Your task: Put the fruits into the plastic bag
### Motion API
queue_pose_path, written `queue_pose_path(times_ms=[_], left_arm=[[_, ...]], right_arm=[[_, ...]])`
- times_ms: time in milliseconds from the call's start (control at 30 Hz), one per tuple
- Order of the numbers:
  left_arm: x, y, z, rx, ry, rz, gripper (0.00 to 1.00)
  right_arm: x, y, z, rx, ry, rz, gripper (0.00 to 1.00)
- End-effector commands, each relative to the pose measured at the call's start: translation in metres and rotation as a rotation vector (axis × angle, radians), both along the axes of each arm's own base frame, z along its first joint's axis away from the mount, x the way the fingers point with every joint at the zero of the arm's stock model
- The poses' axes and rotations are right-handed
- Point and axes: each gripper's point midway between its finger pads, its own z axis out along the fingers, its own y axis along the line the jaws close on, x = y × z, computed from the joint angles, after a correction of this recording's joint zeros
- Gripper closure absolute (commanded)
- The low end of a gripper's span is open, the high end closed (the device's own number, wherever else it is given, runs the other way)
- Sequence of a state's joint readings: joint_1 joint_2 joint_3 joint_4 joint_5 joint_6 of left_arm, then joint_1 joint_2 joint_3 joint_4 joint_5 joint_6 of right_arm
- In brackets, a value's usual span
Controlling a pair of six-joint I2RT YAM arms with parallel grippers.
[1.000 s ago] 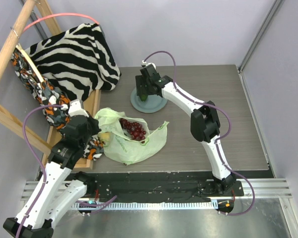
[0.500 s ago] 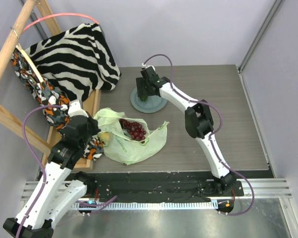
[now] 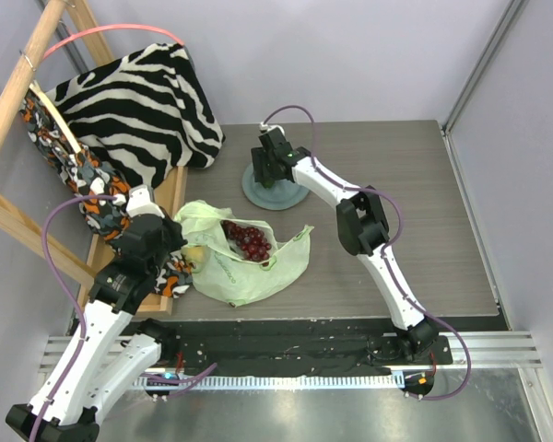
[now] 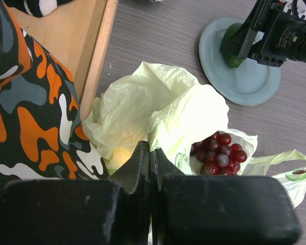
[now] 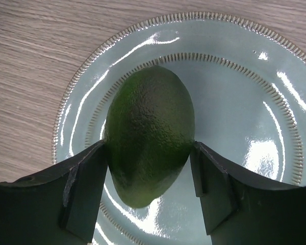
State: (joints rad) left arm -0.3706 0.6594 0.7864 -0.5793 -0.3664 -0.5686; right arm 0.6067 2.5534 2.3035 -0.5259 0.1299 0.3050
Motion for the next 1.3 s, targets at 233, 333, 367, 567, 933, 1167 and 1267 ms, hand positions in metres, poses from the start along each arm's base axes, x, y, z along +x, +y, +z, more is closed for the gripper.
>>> queue_pose_path(times_ms=[233,333,367,567,933,1167,1267], left_arm=[[0.005,0.003,0.007,-0.016,-0.019,0.037,1.0],[0.007,0.003,0.008,-0.016,-0.022,0.039,1.0],[0.007,0.004,0.009,-0.014,-0.024,0.042,1.0],[0.008,0.003,0.01,-0.013,-0.027,0.041,1.0],[0.013,-0.002,0.01,-0.022,-0.028,0.021,1.0],[0.018,-0.004,0.009,-0.025,-0.034,0.026,1.0],[0.022,-0.005,0.009,-0.023,-0.032,0.022,1.0]], right_arm=[[0.022,0.001,0.018,-0.001,-0.102,-0.016,0.32],[0.016,-0.002,0.009,-0.021,-0.084,-0.004,0.4],[0.015,-0.002,0.013,-0.019,-0.084,-0.001,0.42],[0.012,0.0,0.043,0.006,-0.128,0.034,0.64],[-0.051,-0.014,0.151,0.189,-0.226,0.124,0.8],[-0.149,-0.008,0.168,0.329,-0.169,0.361,0.83],[-0.19,-0.011,0.155,0.339,-0.086,0.419,0.84]])
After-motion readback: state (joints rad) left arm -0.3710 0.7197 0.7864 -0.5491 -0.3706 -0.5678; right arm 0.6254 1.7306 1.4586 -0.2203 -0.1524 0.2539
